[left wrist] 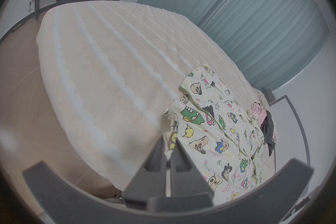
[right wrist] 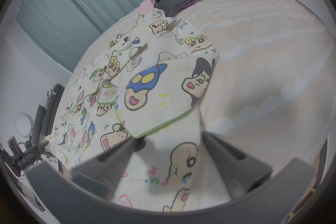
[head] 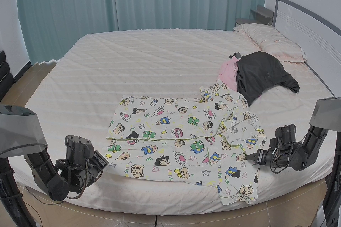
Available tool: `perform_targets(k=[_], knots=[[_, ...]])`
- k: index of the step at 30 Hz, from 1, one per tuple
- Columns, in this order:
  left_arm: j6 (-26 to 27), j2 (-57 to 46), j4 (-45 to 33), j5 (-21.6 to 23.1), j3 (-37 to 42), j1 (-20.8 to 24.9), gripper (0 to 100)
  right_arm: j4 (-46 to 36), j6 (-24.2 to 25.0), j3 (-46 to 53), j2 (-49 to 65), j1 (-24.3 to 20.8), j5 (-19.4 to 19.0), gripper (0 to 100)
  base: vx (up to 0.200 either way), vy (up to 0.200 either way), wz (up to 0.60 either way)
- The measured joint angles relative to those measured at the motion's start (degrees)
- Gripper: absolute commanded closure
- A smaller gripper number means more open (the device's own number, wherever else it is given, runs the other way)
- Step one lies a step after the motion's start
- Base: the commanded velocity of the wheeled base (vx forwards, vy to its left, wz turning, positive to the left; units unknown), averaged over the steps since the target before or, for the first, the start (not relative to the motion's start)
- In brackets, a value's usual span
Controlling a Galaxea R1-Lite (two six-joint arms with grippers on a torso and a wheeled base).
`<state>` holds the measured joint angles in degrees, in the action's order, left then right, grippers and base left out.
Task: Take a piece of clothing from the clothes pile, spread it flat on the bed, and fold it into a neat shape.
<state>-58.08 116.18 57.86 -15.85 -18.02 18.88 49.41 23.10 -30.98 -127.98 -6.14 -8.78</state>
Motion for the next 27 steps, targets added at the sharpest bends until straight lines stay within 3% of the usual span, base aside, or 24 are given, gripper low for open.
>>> perform_targets(k=[19,20,27], knots=[[-0.2,1.3,0.0,0.1,0.1,0.6,100,0.0,4.1,-14.8,-4.2,1.5,-1.0,100,0.0,0.0,0.0],[-0.2,1.5,0.0,0.1,0.1,0.6,100,0.0,4.0,-15.3,-4.3,1.5,-1.0,0,0.0,0.0,0.0],[-0.2,2.2,0.0,0.1,-0.1,0.8,100,-0.3,3.1,-14.8,-4.7,1.4,-1.5,0,0.0,0.0,0.0]])
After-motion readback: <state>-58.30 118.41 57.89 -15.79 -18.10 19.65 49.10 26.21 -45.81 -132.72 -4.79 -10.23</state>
